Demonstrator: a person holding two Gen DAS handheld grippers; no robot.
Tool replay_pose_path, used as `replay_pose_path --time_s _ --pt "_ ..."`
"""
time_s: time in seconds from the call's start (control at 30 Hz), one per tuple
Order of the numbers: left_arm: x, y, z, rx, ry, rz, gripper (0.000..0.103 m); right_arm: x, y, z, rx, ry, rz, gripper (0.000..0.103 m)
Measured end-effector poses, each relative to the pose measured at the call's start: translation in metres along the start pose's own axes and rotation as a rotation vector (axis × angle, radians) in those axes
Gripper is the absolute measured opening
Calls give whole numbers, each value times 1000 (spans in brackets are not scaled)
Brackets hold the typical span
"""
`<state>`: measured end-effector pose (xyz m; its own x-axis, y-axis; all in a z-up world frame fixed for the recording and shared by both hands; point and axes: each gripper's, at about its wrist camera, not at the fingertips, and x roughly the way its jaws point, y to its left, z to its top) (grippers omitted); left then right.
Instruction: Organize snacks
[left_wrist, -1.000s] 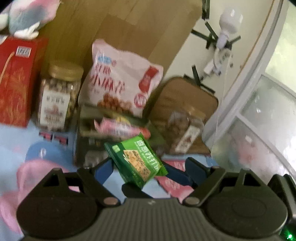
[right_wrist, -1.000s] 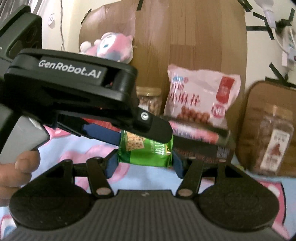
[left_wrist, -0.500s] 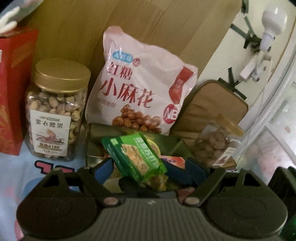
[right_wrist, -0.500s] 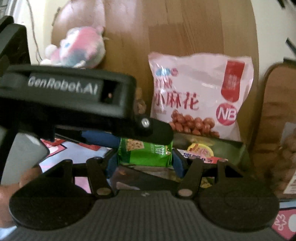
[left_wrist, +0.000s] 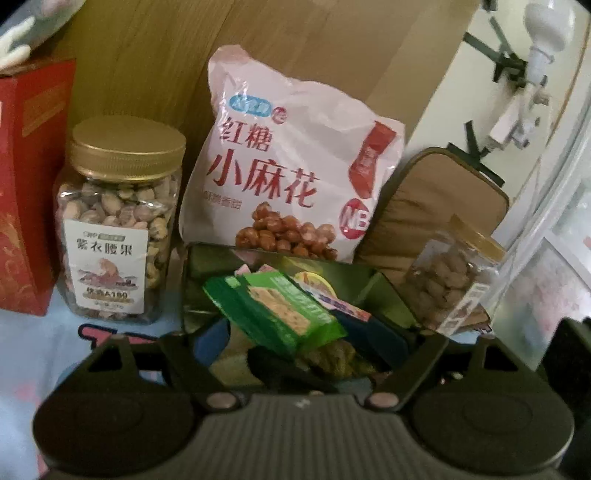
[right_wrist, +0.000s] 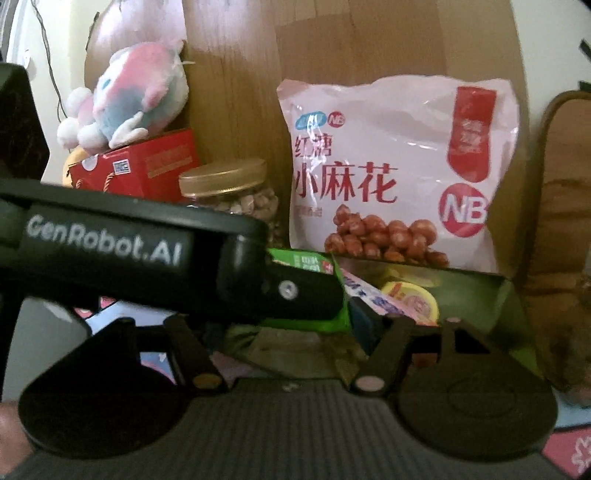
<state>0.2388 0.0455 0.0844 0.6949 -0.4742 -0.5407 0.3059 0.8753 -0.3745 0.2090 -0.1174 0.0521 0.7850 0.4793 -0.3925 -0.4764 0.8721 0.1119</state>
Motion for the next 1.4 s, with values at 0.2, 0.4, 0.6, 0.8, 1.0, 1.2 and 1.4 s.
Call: replay_pose_path --time_s 0.2,0.4,0.6,0.8,1.0,1.2,1.4 --pt "-26 -22 -8 49 -49 69 87 -35 1 -12 15 -49 -51 73" --pt "-57 -48 -32 97 -83 170 87 -78 4 -29 68 -99 -87 73" --pt "-83 -53 -57 36 -103 172 87 -86 15 -29 -16 -109 -130 72" --pt "-121 -40 -64 3 -134 187 88 -22 4 1 -178 -26 -207 72" --pt "-133 -34 -67 -5 -148 188 88 -33 -28 21 62 -42 -14 85" --pt "-119 -50 -84 40 -101 203 88 -83 -25 3 75 -119 -48 84" --pt "-113 -70 -107 92 -61 236 88 -138 -21 -51 147 -128 -92 79"
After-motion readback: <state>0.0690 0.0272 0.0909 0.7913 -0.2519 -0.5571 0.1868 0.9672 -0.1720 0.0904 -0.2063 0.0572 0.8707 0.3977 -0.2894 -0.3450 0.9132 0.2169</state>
